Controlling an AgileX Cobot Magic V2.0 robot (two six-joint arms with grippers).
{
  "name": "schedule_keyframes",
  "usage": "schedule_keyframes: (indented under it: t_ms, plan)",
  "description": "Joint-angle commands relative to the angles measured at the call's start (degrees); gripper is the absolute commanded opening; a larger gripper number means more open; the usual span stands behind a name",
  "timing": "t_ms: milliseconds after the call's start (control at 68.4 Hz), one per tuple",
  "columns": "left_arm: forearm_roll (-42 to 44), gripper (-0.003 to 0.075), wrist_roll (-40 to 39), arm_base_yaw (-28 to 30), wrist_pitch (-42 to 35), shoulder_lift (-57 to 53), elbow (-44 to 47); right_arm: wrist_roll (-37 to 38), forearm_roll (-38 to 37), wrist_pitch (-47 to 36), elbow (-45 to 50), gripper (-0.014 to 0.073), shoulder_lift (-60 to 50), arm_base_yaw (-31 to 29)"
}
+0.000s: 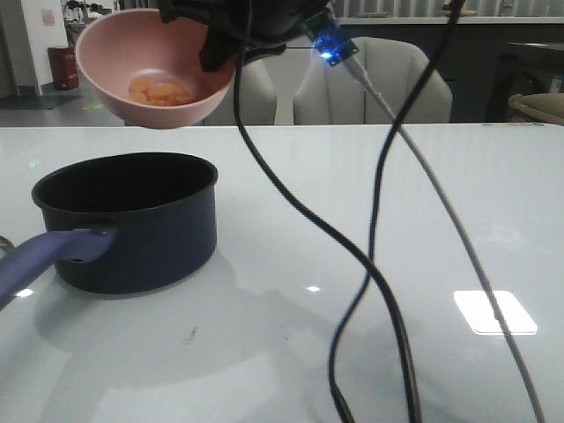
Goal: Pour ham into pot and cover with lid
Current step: 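Carry the bowl over the saucepan and tip it to pour the ham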
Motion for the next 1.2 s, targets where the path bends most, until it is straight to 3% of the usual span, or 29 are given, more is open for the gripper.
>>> schedule_keyframes:
  t_ms: [0,219,351,614,848,936,1067,1184]
  plan:
    - [-0.23,0.0634,0.03,-0.57,-4.29,0.72,-1.48,-0.93,-0.43,-20.65,3.03,0.013,-3.3,0.86]
    - [-0.23,0.0634,0.03,-0.57,-4.29,0.72,-1.48,-1.41,-10.92,-54.56,13.4,0.013,-0.85,2.03]
    - [-0.23,0.0634,0.03,-0.57,-4.29,0.72,-1.48,-5.3,-14.21,-59.32,13.25,0.013,1.46,2.09]
    - [-0.23,0.0634,0.03,-0.57,-4.29,0.72,-1.48,-36.39,-15.94,-65.85,13.25,0.013,4.14,5.0]
    - [-0.23,0.0634,0.03,-0.57,-4.29,0.72,-1.48,-55.15,-16.01,-83.31,13.25,0.013,8.3,6.18]
    - [-0.23,0.0634,0.03,-0.57,-4.29,0.72,-1.48,-59.9,-16.45,-83.27,13.2,0.013,9.2,6.64]
    - [-0.23,0.0634,0.03,-0.57,-4.29,0.72,-1.48,-58.62,-16.21,-83.27,13.2,0.013,9.44,6.64]
    - [-0.23,0.0634,0.03,-0.57,-4.29,0.72,-1.48,-44.63,-12.04,-83.27,13.2,0.013,9.15,6.64]
